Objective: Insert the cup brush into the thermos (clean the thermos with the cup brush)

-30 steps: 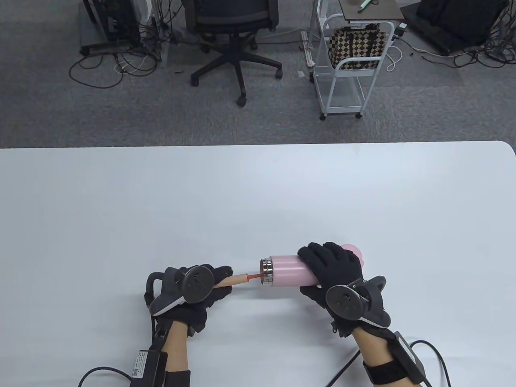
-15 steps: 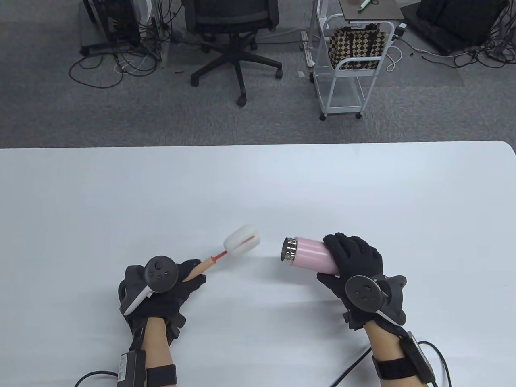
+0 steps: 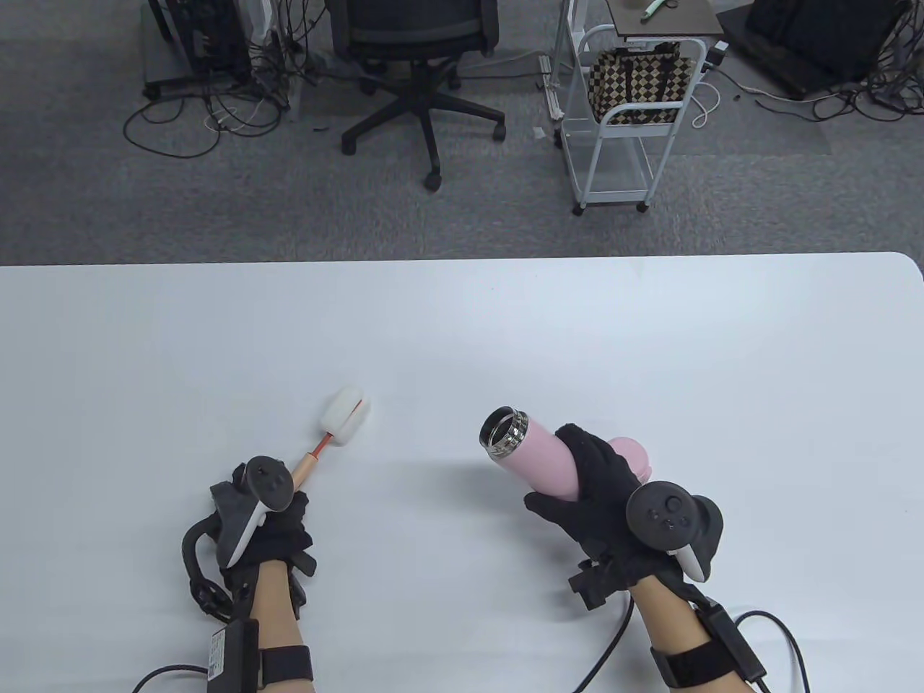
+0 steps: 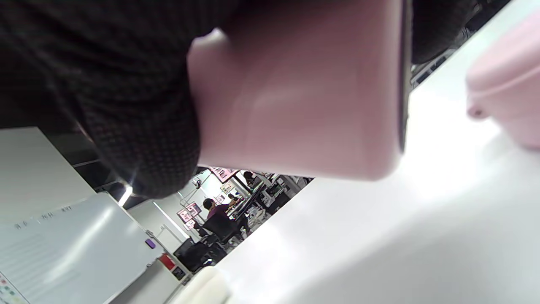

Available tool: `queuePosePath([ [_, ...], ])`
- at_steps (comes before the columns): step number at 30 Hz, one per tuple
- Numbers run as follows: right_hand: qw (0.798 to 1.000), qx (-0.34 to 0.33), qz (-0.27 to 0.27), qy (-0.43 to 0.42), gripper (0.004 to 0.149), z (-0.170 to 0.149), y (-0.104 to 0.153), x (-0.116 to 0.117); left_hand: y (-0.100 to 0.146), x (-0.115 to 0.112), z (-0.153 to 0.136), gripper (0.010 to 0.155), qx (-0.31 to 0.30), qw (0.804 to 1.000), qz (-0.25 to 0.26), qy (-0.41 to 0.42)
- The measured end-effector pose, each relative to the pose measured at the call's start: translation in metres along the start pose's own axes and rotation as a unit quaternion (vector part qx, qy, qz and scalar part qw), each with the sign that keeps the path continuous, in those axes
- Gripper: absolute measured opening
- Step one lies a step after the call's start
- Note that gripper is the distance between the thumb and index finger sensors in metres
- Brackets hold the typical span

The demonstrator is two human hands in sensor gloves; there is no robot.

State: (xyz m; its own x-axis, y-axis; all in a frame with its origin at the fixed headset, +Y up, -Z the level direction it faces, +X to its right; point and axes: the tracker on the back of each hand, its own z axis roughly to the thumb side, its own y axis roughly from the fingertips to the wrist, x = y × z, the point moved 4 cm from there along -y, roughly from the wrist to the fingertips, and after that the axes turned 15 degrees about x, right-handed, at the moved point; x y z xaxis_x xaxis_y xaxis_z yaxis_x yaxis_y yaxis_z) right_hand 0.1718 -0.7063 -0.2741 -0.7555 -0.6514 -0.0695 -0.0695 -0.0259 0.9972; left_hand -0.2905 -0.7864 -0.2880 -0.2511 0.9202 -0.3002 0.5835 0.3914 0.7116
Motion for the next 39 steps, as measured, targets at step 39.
queuePosePath([
  [39, 0.952, 0.007, 0.207, -0.226, 0.049, 0.017, 0.018, 0.075, 0.148, -0.024, 0.150, 0.074, -0.414, 0.759, -0.267, 0.426],
])
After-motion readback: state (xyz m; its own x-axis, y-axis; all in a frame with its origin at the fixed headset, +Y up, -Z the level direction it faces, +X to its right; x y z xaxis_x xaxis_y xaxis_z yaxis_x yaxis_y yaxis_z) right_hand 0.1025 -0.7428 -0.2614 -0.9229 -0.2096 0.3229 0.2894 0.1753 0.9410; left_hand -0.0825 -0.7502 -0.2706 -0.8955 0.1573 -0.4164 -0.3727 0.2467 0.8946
